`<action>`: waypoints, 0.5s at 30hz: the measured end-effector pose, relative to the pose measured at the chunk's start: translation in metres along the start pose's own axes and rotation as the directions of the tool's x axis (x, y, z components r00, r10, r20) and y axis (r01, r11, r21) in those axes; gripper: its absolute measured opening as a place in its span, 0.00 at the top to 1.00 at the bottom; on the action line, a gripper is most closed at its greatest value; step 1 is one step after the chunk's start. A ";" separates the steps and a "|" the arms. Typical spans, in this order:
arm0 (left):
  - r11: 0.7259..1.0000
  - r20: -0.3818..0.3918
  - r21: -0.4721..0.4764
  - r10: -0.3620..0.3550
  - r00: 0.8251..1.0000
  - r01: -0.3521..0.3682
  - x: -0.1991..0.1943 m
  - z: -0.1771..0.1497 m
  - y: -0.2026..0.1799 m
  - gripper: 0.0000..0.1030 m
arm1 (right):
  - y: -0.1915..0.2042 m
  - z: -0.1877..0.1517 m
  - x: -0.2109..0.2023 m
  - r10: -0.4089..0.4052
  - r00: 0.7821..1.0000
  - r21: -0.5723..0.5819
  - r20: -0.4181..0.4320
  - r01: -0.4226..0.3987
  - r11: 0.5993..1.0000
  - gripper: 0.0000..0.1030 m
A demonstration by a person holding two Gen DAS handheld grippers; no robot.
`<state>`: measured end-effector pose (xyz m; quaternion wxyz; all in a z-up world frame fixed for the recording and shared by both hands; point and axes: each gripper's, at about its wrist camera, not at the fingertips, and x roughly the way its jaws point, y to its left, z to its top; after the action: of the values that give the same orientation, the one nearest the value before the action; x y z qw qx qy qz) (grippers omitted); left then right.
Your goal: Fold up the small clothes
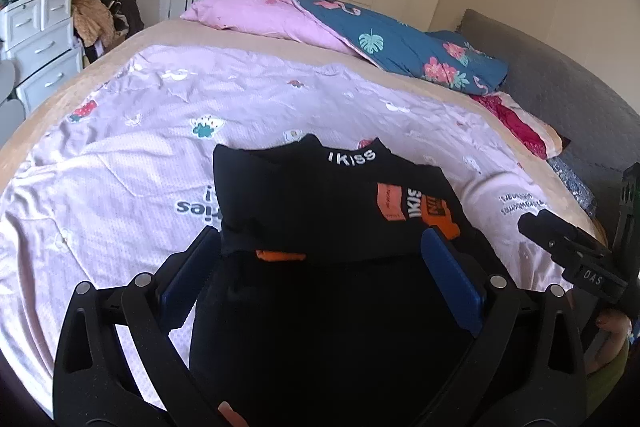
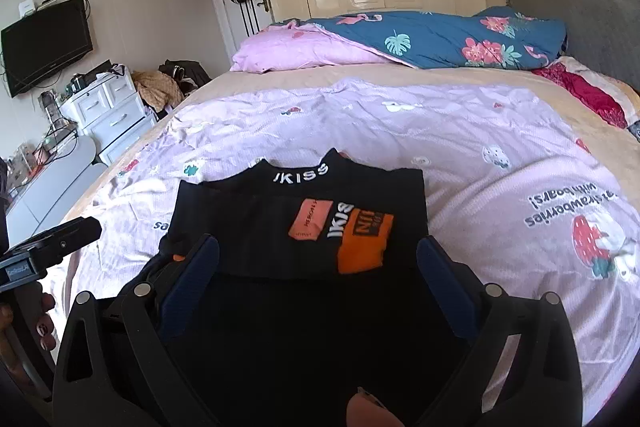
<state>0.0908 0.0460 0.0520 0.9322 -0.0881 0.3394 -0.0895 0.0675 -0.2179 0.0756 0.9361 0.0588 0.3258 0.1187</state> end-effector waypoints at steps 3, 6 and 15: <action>1.000 -0.017 -0.011 0.004 1.000 -0.004 0.000 -0.006 0.002 0.09 | -0.004 -0.006 -0.003 -0.005 1.000 0.008 -0.011 0.005 1.000 0.04; 1.000 -0.034 -0.013 -0.001 0.999 0.001 -0.001 -0.012 0.003 0.09 | -0.009 -0.012 -0.006 -0.007 1.000 0.021 -0.025 0.007 1.000 0.04; 1.000 -0.055 -0.012 0.028 0.998 -0.029 -0.010 -0.028 0.007 0.09 | -0.016 -0.024 -0.019 -0.008 0.999 0.031 -0.041 0.009 0.999 0.04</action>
<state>0.0660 0.0519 0.0352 0.9232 -0.0865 0.3666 -0.0765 0.0411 -0.2372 0.0646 0.9288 0.0696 0.3468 0.1109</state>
